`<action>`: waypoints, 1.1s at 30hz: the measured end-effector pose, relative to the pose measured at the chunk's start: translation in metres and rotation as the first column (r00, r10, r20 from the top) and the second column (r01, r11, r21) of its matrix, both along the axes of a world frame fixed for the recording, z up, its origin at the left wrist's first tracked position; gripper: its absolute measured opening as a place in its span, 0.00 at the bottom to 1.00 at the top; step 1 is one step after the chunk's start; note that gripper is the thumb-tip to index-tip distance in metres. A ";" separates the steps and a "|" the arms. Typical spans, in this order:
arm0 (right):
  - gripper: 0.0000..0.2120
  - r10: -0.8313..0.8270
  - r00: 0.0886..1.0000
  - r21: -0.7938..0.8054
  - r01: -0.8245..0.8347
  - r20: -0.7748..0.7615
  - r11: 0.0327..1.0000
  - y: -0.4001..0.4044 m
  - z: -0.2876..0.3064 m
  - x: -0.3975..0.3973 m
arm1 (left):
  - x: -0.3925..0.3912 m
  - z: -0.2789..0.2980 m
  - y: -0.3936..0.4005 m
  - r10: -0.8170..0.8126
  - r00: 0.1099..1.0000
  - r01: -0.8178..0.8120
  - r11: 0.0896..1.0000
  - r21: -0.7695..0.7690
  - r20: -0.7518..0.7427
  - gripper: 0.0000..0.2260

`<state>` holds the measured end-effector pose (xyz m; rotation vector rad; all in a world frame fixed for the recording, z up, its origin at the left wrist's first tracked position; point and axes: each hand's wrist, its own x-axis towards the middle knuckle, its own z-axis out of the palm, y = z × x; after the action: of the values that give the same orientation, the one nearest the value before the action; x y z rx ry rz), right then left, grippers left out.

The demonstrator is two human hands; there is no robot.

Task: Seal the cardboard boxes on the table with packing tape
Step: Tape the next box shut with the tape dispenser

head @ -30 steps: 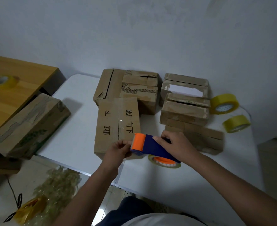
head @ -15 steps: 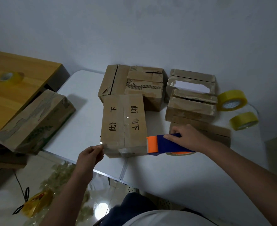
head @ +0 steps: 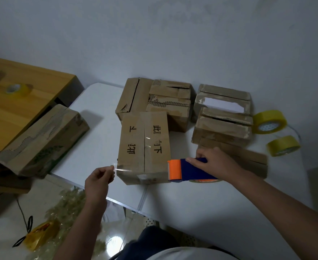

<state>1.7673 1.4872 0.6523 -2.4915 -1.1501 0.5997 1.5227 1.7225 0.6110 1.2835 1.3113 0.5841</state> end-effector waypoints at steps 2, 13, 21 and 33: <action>0.19 0.013 1.000 -0.007 -0.014 -0.003 1.000 0.001 0.000 0.000 | -0.002 -0.002 0.000 0.009 1.000 -0.009 1.000 0.004 0.000 0.07; 0.22 0.028 0.998 -0.061 -0.025 0.061 0.998 -0.013 -0.008 0.016 | -0.017 -0.005 0.017 0.041 0.999 -0.040 0.999 0.030 -0.035 0.10; 0.21 0.009 0.995 -0.072 -0.002 0.095 0.997 -0.005 -0.009 0.019 | -0.018 -0.014 0.013 0.086 0.996 -0.085 0.995 -0.060 0.016 0.12; 0.21 0.071 0.987 -0.140 -0.051 0.146 0.989 0.006 -0.015 0.026 | -0.018 -0.023 0.011 0.089 0.996 -0.090 0.990 -0.104 -0.020 0.11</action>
<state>1.7928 1.4929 0.6368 -2.6642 -1.2847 0.5295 1.5049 1.7330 0.5880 1.1503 1.3999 0.5614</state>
